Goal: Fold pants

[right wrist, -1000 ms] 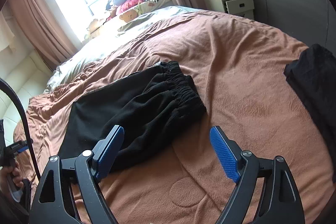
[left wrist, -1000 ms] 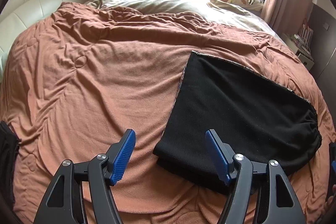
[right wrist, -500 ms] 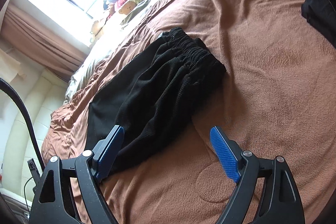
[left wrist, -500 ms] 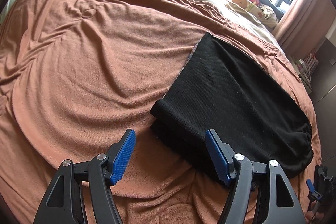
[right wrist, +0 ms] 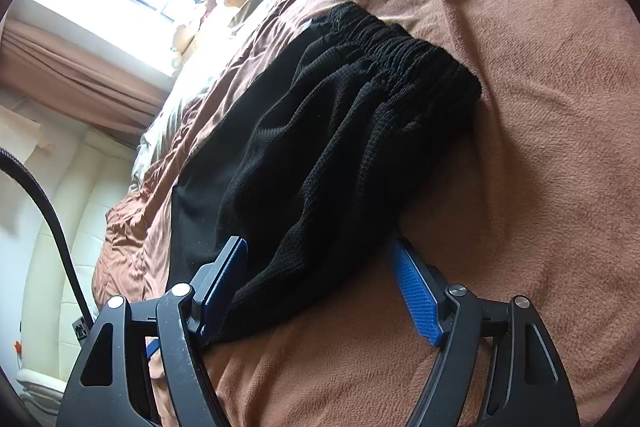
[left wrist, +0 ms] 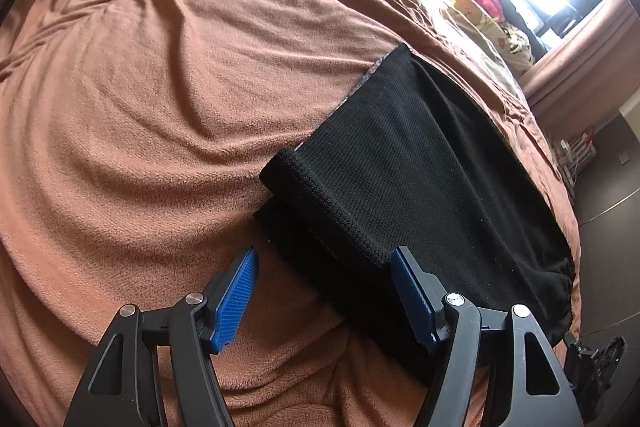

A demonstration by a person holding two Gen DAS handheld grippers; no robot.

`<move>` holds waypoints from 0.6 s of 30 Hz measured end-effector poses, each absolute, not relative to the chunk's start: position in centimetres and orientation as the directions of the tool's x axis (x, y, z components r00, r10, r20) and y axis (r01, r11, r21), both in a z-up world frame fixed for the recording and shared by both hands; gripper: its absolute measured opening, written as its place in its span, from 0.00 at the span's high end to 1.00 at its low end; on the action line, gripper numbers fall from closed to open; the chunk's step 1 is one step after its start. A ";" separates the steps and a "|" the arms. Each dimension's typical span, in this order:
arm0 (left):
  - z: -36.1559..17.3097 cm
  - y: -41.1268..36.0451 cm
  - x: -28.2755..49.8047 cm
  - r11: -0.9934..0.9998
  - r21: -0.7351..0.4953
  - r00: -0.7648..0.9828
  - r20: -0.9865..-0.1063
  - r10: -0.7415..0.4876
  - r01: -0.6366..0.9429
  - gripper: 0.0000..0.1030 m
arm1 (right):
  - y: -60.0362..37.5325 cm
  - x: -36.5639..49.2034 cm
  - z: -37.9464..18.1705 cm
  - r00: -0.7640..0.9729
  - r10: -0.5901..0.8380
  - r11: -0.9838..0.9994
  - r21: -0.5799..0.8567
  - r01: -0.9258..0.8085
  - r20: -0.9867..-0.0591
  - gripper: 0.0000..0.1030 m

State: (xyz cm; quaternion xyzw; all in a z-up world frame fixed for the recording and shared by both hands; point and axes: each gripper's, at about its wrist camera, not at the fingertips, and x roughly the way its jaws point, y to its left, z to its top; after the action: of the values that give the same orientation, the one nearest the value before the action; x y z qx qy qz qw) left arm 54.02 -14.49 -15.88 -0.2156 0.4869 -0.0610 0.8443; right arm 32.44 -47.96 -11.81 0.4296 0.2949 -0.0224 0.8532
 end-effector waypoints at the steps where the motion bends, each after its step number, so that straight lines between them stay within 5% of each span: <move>1: -16.1 -14.4 54.3 0.899 -0.422 0.519 -0.797 -0.307 -0.117 0.32 | -48.1 32.7 -11.8 0.823 0.208 0.637 0.712 0.296 -0.529 0.28; 7: -17.1 -13.2 55.3 0.857 -0.475 0.535 -0.786 -0.310 -0.200 0.35 | -48.6 33.1 -11.2 0.821 0.179 0.641 0.698 0.321 -0.542 0.28; 8: -17.1 -13.0 55.2 0.848 -0.489 0.546 -0.776 -0.316 -0.205 0.40 | -48.4 33.3 -11.2 0.823 0.178 0.640 0.699 0.319 -0.539 0.28; 10: -17.4 -13.1 55.2 0.833 -0.517 0.524 -0.774 -0.356 -0.197 0.75 | -48.4 33.4 -11.0 0.823 0.167 0.652 0.687 0.321 -0.543 0.28; 12: -17.7 -13.3 55.1 0.832 -0.519 0.500 -0.782 -0.372 -0.194 0.77 | -47.5 33.5 -10.9 0.825 0.148 0.671 0.668 0.322 -0.546 0.28; 14: -17.7 -13.3 55.0 0.833 -0.520 0.508 -0.778 -0.371 -0.188 0.77 | -47.4 33.6 -11.0 0.825 0.140 0.674 0.663 0.326 -0.548 0.39; 18: -18.3 -12.9 55.4 0.809 -0.548 0.505 -0.770 -0.390 -0.212 0.68 | -46.9 34.4 -11.6 0.821 0.154 0.651 0.682 0.334 -0.549 0.40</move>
State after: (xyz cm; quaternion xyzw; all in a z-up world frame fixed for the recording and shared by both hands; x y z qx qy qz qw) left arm 55.44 -12.89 -18.27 -0.3040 0.4946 -0.0546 0.8124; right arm 34.41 -46.89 -11.59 0.4147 0.2944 -0.0522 0.8594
